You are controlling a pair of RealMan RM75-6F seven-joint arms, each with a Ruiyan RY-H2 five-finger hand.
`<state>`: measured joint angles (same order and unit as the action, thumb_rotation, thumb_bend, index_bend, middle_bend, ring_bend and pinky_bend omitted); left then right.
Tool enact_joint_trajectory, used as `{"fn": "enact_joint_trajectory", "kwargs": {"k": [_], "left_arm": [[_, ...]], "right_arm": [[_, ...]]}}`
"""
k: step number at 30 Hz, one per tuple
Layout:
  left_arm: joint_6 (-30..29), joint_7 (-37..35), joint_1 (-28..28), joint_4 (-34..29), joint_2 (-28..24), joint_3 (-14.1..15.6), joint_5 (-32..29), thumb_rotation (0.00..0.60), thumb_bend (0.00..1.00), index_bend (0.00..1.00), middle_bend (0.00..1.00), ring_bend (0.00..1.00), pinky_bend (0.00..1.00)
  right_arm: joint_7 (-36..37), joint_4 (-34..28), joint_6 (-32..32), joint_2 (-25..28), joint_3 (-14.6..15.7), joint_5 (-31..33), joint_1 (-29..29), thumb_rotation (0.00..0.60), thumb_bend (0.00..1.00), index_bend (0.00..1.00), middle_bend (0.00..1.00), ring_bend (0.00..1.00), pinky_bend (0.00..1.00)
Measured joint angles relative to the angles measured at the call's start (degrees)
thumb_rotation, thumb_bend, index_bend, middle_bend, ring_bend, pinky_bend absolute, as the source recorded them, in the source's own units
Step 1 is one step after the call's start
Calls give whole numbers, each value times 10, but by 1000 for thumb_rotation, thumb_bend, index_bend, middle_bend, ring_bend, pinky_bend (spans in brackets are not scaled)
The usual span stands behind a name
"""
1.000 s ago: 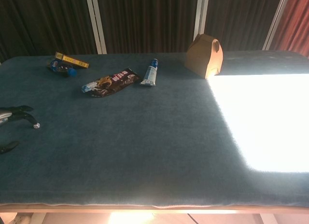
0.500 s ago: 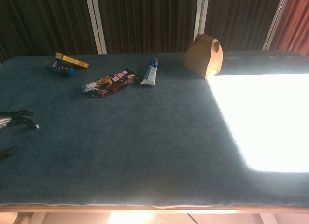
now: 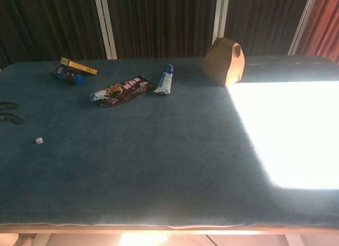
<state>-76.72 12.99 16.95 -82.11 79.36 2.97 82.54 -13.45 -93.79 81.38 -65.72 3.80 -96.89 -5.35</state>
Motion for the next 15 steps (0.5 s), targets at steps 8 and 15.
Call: {"fn": "enact_joint_trajectory", "kwargs": {"k": [8,15], "left_arm": [[-183,-101,-129,1,-51,50,64,600,361,0,0,0,50],[-217,-181,-172,25,-82,61,93,600,337,0,0,0,49]], "right_arm": [[-19,0,-3,-8,-2,5,1,600,222,0,0,0,0],[-28,-1,-3,-14,0,4,2,600,222,0,0,0,0]]}}
